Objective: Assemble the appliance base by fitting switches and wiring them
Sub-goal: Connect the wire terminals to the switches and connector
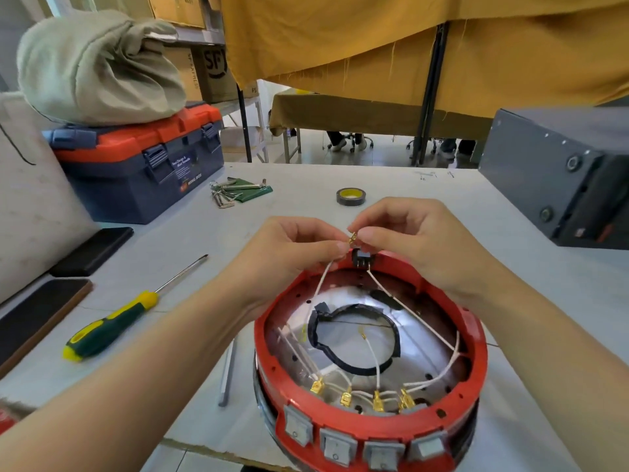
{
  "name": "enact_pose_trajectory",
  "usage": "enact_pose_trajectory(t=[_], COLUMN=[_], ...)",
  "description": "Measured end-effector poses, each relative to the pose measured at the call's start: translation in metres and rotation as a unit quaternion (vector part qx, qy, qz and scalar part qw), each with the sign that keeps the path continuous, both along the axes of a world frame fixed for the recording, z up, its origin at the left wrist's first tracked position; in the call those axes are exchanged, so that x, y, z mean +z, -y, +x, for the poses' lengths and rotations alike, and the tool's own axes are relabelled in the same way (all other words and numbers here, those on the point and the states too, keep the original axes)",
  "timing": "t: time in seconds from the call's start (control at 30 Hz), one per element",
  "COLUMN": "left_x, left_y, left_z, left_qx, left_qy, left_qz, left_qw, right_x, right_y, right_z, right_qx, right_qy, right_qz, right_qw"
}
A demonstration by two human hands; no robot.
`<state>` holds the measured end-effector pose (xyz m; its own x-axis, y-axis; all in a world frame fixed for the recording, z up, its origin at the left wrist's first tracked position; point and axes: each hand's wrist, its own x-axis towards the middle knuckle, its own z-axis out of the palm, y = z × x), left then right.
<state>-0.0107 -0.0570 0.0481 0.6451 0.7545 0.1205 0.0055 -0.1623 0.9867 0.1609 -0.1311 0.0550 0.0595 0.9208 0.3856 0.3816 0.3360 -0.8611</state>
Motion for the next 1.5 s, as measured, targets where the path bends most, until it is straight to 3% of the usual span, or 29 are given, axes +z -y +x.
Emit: enact_pose_trajectory(t=[0.4,0.6,1.1,1.5], left_x=[-0.006,-0.013,-0.021,-0.025], left_y=[-0.004,-0.011,-0.004,-0.003], left_z=[0.017,0.022,0.044,0.048], left_qx=[0.078,0.08,0.073,0.079], left_qy=[-0.117,-0.198,-0.327,-0.3], left_qz=[0.145,0.214,0.361,0.311], left_qw=[0.979,0.953,0.87,0.898], right_x=[-0.009,-0.02,-0.043,-0.047], right_y=[-0.022,-0.05,-0.043,-0.044], right_z=[0.021,0.042,0.05,0.05], right_qx=[-0.065,0.0,-0.036,-0.037], right_qy=[0.151,0.32,0.181,0.162], right_qz=[-0.025,-0.165,-0.158,-0.148], right_qw=[0.986,0.933,0.97,0.975])
